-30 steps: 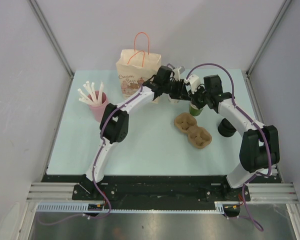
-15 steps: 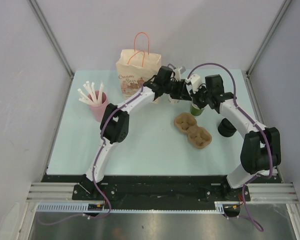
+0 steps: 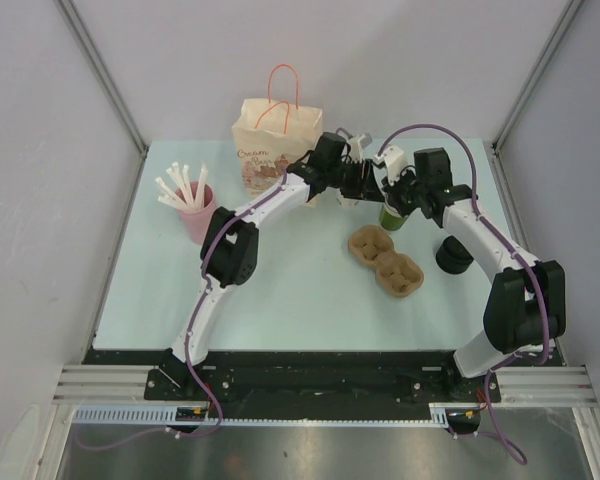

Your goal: Pack the takeout coffee

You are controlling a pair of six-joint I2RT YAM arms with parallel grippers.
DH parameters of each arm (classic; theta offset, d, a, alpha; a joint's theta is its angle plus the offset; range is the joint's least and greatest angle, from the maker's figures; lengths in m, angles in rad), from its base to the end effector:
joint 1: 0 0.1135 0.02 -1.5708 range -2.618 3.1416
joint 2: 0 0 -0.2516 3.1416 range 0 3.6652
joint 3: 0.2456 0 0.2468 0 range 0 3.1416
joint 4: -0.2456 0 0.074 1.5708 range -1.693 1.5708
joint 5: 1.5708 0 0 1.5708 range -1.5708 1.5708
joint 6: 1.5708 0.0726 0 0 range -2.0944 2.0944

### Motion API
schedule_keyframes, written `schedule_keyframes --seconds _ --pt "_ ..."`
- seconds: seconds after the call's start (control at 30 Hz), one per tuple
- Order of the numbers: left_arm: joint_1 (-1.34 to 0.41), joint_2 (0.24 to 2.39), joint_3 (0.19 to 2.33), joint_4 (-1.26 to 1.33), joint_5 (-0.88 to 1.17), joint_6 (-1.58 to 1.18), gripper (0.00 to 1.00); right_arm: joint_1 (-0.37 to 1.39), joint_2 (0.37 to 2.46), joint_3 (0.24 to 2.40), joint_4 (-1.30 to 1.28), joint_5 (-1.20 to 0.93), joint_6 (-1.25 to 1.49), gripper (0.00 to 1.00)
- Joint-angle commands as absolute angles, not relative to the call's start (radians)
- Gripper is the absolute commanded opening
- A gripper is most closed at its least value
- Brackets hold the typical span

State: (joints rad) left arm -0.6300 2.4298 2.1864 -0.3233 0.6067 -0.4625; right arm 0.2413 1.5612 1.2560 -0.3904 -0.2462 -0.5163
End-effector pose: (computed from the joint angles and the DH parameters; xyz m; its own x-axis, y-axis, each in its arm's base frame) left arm 0.4362 -0.3693 0.2066 -0.7776 0.1133 -0.6185 0.5875 0.4816 -0.6504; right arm 0.3597 0.1067 0.2578 -0.3371 -0.5760 -0.7447 -0.6667 0.7045 -0.2431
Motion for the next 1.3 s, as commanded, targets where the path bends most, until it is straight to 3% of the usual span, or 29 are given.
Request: schedule_keyframes --seconds 0.0,0.57,0.77,1.27 --pt "-0.638 2.390 2.244 -0.310 0.657 -0.463 0.48 0.221 1.552 1.261 -0.370 -0.276 -0.514 0.00" --pt "-0.643 2.410 2.260 -0.310 0.667 -0.498 0.53 0.252 1.591 1.261 -0.359 -0.262 -0.512 0.00" --pt "-0.644 2.421 2.203 -0.310 0.655 -0.496 0.45 0.271 1.594 1.259 -0.351 -0.281 -0.508 0.00" --pt "-0.646 2.442 2.172 -0.311 0.601 -0.449 0.42 0.302 1.536 1.261 -0.333 -0.233 -0.523 0.00"
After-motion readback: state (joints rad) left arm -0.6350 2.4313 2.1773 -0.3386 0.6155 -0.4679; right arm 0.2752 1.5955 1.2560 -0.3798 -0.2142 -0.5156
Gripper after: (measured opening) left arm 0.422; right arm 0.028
